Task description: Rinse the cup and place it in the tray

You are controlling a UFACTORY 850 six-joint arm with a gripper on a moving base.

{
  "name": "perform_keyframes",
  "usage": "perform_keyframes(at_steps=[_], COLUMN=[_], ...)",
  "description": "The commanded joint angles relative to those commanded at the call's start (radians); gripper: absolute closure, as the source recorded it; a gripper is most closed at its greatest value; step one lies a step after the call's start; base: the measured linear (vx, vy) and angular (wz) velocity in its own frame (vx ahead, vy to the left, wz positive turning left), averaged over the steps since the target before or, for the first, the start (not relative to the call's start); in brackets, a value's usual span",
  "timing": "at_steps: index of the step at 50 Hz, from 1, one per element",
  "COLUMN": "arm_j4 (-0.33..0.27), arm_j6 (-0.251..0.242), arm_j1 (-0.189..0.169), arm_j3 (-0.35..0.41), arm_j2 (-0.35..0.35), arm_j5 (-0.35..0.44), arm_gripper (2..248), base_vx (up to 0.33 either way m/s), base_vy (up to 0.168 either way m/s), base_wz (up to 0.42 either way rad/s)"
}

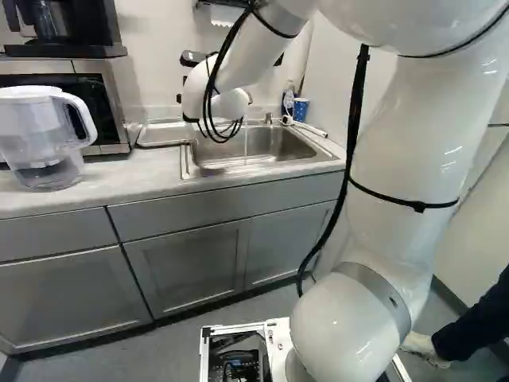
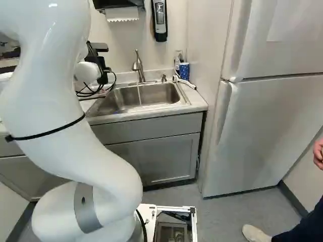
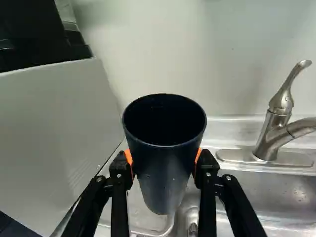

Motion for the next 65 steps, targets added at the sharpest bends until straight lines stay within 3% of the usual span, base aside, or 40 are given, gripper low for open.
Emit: perform_keyframes(at_steps=[18,40,65], arm_j4=[-0.040,-0.076,-0.108], arm_j6=[0.000,0.000,0.000], arm_j1=[0.028,0.024,0.036], arm_j3=[-0.089,-0.131,-0.238], arm_j2=[-0.084,-0.159,-0.292], arm_j5=[0.010,0.017,0.056], arm_gripper=[125,125,125], base_vx=[0.000,0.000,0.000], base_vy=[0.000,0.000,0.000], base_wz=[0.000,0.000,0.000])
